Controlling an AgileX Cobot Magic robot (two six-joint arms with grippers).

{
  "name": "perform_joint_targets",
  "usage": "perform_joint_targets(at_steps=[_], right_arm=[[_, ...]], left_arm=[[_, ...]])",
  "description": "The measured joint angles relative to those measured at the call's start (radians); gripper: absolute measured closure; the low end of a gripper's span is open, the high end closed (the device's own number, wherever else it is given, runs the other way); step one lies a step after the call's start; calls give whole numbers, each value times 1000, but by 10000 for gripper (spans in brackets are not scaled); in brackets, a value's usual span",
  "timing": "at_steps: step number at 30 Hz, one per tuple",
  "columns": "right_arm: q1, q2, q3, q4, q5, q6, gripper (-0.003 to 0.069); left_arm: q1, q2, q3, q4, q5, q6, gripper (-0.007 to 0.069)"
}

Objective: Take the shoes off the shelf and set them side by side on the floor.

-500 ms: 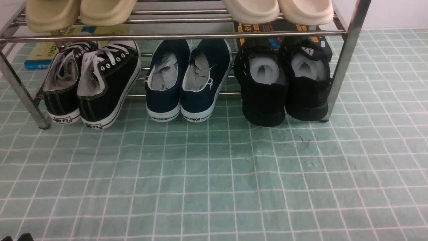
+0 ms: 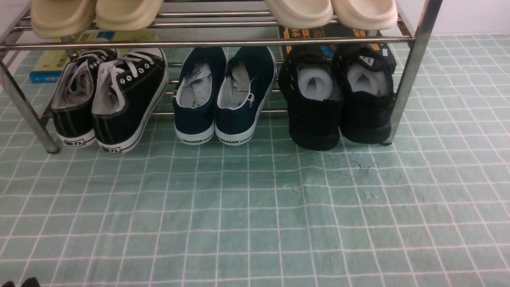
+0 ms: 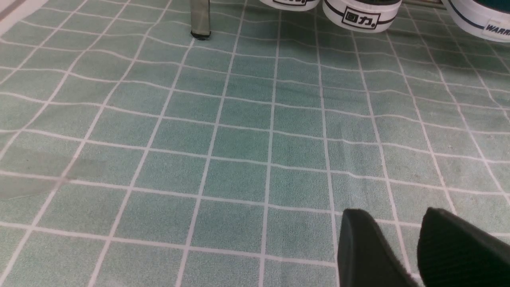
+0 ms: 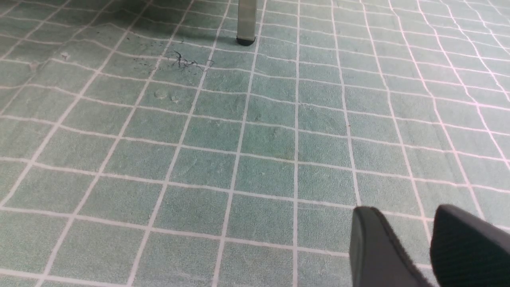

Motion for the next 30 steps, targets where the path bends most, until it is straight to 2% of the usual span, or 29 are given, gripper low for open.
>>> perform_joint_targets(at_steps=[22, 24, 25, 26, 27, 29, 30], right_arm=[[0, 0, 1, 23, -10, 17, 421], [0, 0, 2, 73, -19, 43, 421], [0, 0, 3, 139, -23, 83, 421], [0, 0, 9, 289, -37, 184, 421], [0, 0, 10, 374, -40, 233, 421], [0, 0, 12, 452, -40, 277, 421], [0, 0, 12, 563, -41, 328, 421]], left_arm=[[0, 0, 0, 0, 0, 0, 385], [0, 0, 0, 0, 0, 0, 385], [0, 0, 0, 0, 0, 0, 385], [0, 0, 0, 0, 0, 0, 385], [0, 0, 0, 0, 0, 0, 385], [0, 0, 0, 0, 0, 0, 385], [0, 0, 0, 0, 0, 0, 385]])
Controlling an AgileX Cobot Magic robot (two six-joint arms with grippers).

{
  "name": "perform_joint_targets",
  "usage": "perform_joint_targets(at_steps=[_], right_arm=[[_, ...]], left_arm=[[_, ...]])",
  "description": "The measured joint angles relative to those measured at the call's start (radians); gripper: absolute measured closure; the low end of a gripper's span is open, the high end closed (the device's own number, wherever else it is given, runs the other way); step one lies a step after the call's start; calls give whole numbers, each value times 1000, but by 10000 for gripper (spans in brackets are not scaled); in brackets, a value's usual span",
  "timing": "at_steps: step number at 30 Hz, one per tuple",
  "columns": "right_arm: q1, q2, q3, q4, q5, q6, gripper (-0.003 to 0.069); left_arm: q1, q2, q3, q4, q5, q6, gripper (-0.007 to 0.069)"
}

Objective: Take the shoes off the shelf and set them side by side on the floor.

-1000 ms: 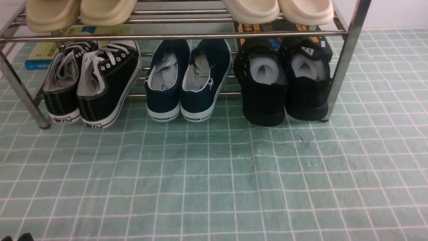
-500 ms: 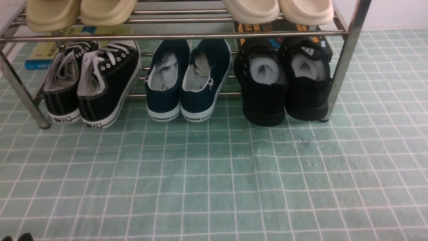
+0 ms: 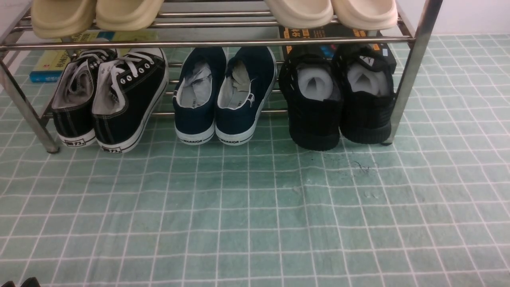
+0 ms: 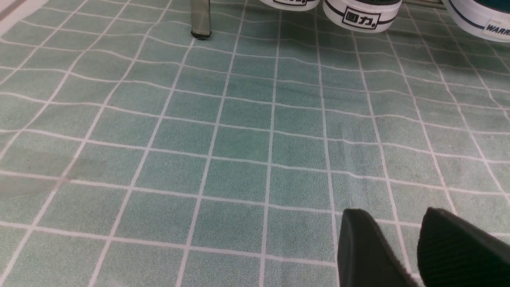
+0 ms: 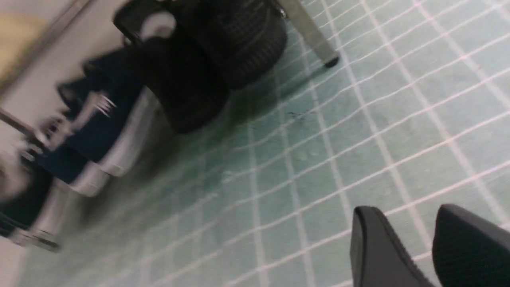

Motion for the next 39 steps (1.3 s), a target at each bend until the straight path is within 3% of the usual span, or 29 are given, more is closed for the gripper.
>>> perform_joint_targets(at_steps=[4, 10, 15, 20, 21, 23, 26, 29, 36, 39], right_arm=[[0, 0, 0, 163, 0, 38, 421], [0, 0, 0, 248, -1, -1, 421], [0, 15, -125, 258, 0, -169, 442], [0, 160, -319, 185, 71, -350, 570], [0, 260, -405, 128, 149, -390, 626], [0, 336, -462, 87, 234, -404, 659], [0, 593, -615, -23, 443, -417, 670], [0, 791, -707, -55, 569, -431, 665], [63, 1117, -836, 137, 733, -648, 657], [193, 1281, -950, 160, 750, -683, 656]], left_arm=[[0, 0, 0, 0, 0, 0, 385], [0, 0, 0, 0, 0, 0, 385], [0, 0, 0, 0, 0, 0, 384], [0, 0, 0, 0, 0, 0, 384], [0, 0, 0, 0, 0, 0, 384], [0, 0, 0, 0, 0, 0, 384], [0, 0, 0, 0, 0, 0, 384], [0, 0, 0, 0, 0, 0, 384], [0, 0, 0, 0, 0, 0, 384], [0, 0, 0, 0, 0, 0, 384]])
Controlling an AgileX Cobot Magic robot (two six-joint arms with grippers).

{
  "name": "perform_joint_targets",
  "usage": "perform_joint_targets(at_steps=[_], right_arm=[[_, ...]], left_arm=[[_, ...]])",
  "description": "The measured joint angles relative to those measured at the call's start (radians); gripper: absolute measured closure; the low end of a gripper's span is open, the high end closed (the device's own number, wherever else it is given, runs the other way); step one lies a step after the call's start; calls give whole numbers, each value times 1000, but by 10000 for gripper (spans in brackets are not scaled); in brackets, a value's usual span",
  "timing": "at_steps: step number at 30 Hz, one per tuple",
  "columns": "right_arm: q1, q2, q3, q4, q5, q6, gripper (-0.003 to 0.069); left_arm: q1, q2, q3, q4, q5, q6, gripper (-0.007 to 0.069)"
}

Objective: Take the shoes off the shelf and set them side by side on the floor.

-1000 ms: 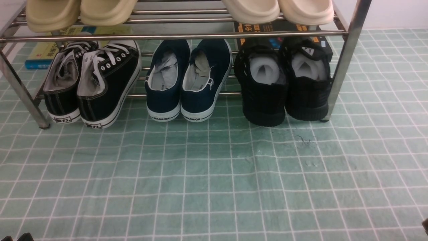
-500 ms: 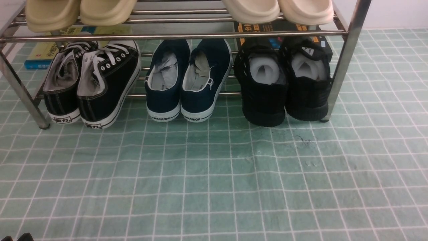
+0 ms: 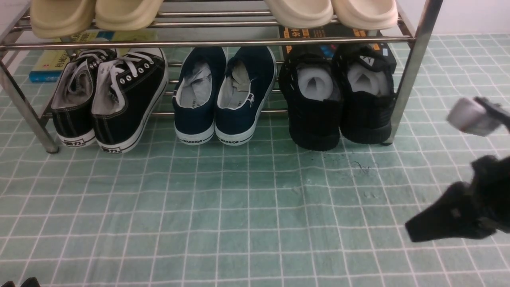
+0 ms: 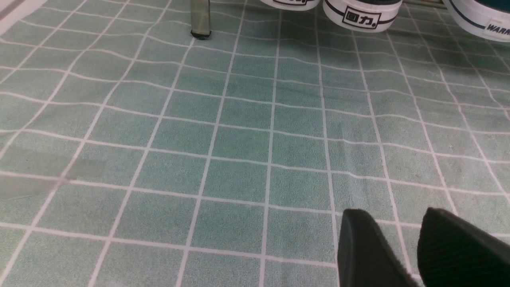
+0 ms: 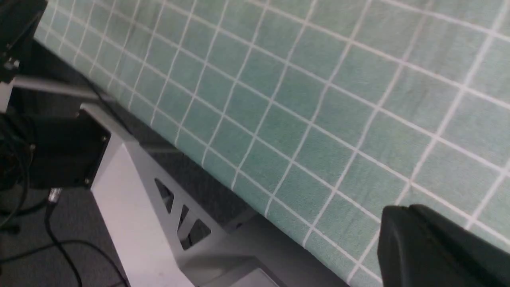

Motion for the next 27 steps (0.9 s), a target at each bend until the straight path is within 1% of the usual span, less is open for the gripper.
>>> perform_joint_targets(at_steps=[1, 3, 4, 8, 9, 10, 11, 12, 14, 15, 16, 18, 19, 20, 22, 23, 25, 27], right_arm=[[7, 0, 0, -3, 0, 1, 656], [90, 91, -105, -74, -4, 50, 653], [90, 97, -113, -80, -6, 56, 652], [204, 207, -294, -237, -86, 277, 635], [208, 211, -301, -244, -86, 286, 635], [235, 248, -357, -304, -112, 342, 617], [242, 252, -364, -312, -116, 356, 610], [268, 299, -429, -384, -127, 406, 580], [292, 349, -499, -454, -128, 462, 537], [299, 378, -539, -490, -128, 487, 502], [299, 383, -547, -497, -128, 487, 502], [306, 463, -661, -580, -128, 524, 416], [306, 463, -661, -580, -128, 526, 410], [306, 509, -713, -618, -129, 534, 370], [306, 568, -792, -677, -147, 538, 320], [306, 573, -797, -682, -150, 538, 316], [306, 635, -855, -732, -200, 538, 284], [306, 677, -890, -768, -244, 538, 274]], left_arm=[[0, 0, 0, 0, 0, 0, 384], [0, 0, 0, 0, 0, 0, 384], [0, 0, 0, 0, 0, 0, 384], [0, 0, 0, 0, 0, 0, 384], [0, 0, 0, 0, 0, 0, 384], [0, 0, 0, 0, 0, 0, 384], [0, 0, 0, 0, 0, 0, 384], [0, 0, 0, 0, 0, 0, 384], [0, 0, 0, 0, 0, 0, 384], [0, 0, 0, 0, 0, 0, 384], [0, 0, 0, 0, 0, 0, 384], [0, 0, 0, 0, 0, 0, 384], [0, 0, 0, 0, 0, 0, 384], [0, 0, 0, 0, 0, 0, 384], [0, 0, 0, 0, 0, 0, 384], [0, 0, 0, 0, 0, 0, 384], [0, 0, 0, 1, 0, 0, 384], [0, 0, 0, 1, 0, 0, 384]])
